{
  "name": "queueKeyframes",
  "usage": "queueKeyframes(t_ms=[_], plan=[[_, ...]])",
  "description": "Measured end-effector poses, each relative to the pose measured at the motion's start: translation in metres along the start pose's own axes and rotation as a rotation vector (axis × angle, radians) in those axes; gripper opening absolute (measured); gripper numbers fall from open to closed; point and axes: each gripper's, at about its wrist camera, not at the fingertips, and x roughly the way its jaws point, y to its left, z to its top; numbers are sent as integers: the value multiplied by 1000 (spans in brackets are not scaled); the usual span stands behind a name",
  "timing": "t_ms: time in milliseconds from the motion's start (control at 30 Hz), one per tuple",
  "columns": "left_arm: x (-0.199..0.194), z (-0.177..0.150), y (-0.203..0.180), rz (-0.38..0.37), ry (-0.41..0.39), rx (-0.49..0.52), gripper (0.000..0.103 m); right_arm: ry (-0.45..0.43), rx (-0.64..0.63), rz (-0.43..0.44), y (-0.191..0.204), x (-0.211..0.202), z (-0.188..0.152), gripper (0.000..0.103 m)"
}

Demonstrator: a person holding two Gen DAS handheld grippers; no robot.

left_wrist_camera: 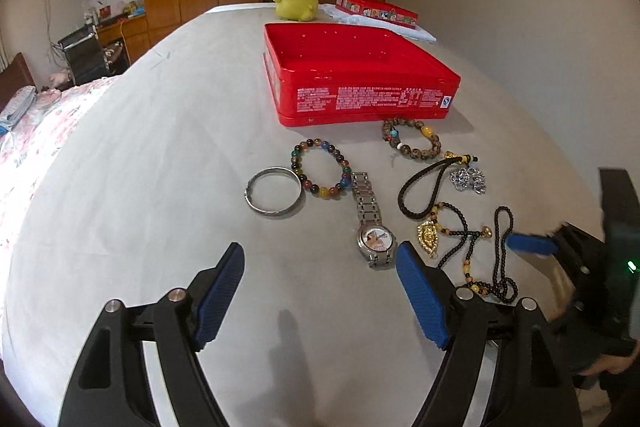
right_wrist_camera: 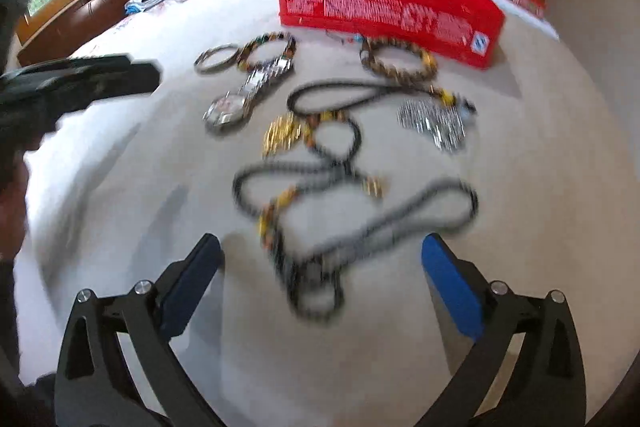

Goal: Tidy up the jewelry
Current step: 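Grasp the black beaded necklace with the right tool while the left tool grasps the silver wristwatch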

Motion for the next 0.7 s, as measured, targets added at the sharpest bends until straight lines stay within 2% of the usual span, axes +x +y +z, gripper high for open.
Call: queueKeyframes(t_ms=[33, 100, 133, 200, 267, 467, 567, 700], plan=[[-1, 0, 0, 1, -2, -2, 78, -6, 2, 4, -2, 4, 4, 88], [-2, 0, 2, 2, -1, -4, 78, -28, 0, 9, -9, 4, 13, 38], [-1, 0, 2, 2, 1, -5, 78, -23, 7, 30, -13, 3, 15, 8], [0, -1, 3, -1, 6, -8, 78, 0, 33, 82, -23, 0, 13, 6], [4, -1, 2, -10, 15, -7, 78, 2, 36, 90, -27, -6, 9, 6], [19, -2, -14, -63, 56, 13, 78, -61, 79, 144, -36, -33, 5, 6], [34, -3, -24, -82, 95, 24, 78, -71, 89, 155, -39, -33, 6, 6], [51, -3, -35, -59, 126, 38, 77, -66, 115, 187, -44, -26, 6, 6]])
